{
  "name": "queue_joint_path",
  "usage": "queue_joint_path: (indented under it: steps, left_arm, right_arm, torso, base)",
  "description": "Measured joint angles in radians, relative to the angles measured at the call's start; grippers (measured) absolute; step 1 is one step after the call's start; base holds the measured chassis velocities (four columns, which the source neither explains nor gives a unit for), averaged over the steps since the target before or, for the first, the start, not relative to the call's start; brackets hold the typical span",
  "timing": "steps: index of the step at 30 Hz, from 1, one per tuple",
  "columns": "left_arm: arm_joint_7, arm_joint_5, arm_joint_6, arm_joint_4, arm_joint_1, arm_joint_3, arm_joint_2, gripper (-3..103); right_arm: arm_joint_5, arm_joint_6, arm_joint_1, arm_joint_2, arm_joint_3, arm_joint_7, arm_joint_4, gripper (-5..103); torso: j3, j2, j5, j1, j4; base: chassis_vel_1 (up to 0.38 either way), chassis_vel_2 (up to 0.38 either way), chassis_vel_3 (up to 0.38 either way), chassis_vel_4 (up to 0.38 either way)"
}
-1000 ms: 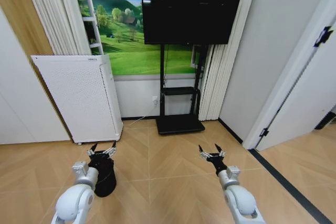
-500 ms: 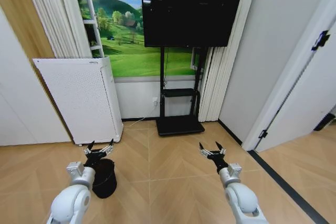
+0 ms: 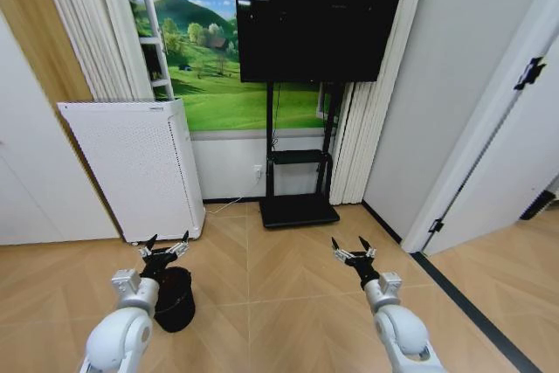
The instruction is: Pick up the trash bin and place the garbage on the floor into it.
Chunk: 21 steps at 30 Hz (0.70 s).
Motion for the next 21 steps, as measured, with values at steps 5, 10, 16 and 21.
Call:
queue_joint_path:
  steps: [5,10,16,21]
  left_arm:
    - [0.0,0.001,0.0,0.0,-0.004,0.002,-0.003,100]
    - [0.0,0.003,0.001,-0.003,0.001,0.005,-0.007,100]
    - [0.0,0.003,0.001,-0.004,0.003,0.003,-0.003,100]
    - [0.0,0.001,0.001,-0.004,-0.001,0.005,-0.004,100]
  right_arm:
    - [0.005,0.0,0.007,-0.003,0.007,-0.001,-0.002,100]
    - [0.006,0.006,-0.006,-0.004,0.014,-0.005,-0.001,100]
    - [0.004,0.013,-0.013,0.004,0.024,-0.009,-0.001,100]
    - [0.002,0.013,-0.02,0.005,0.026,-0.009,0.002,100]
  torso:
    - [0.011,0.02,0.0,0.009,0.0002]
    - [0.025,0.043,0.0,0.018,0.0]
    - [0.037,0.065,0.0,0.028,0.0002]
    - [0.05,0.087,0.0,0.037,0.0]
  base:
    - [0.0,0.0,0.0,0.0]
    - [0.0,0.0,0.0,0.0]
    - [0.0,0.0,0.0,0.0]
    - [0.0,0.0,0.0,0.0]
